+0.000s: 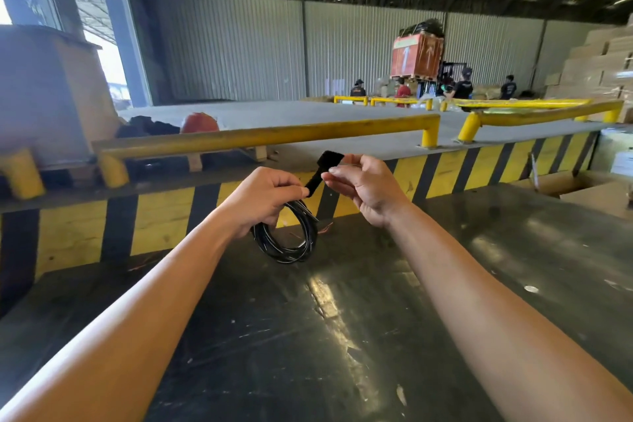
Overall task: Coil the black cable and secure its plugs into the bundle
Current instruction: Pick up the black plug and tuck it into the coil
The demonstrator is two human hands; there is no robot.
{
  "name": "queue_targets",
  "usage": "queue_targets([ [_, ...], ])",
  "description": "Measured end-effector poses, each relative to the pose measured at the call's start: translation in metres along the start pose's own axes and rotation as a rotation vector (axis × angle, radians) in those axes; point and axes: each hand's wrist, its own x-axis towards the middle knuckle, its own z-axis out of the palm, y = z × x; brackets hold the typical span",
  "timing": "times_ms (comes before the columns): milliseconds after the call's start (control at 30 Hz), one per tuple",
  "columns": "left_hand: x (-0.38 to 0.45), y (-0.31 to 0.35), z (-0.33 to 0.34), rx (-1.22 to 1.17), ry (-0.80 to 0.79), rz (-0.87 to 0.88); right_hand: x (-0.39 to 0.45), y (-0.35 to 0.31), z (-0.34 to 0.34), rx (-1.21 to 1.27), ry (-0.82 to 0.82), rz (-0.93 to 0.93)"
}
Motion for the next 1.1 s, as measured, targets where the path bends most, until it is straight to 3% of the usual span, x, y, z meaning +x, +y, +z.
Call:
queue_targets([
  [200,0.007,0.004,0.006,0.019,0.025,0.001,0.006,-0.003,-0.011,-0.259,-0.022,-0.039],
  [733,0.012,0.006,0.006,0.105,-0.019,0.015,0.008,-0.010,-0.004,-0.171,-0.116,0.031],
  [1000,0.010,0.008,0.008,0.129,-0.027,0.047,0.007,-0.008,-0.006,-0.198,-0.157,-0.023],
  [1100,0.008,0.007,0.009,0.140,-0.010,0.078,0.010,-0.002,-0.009,-0.236,-0.102,-0.068],
])
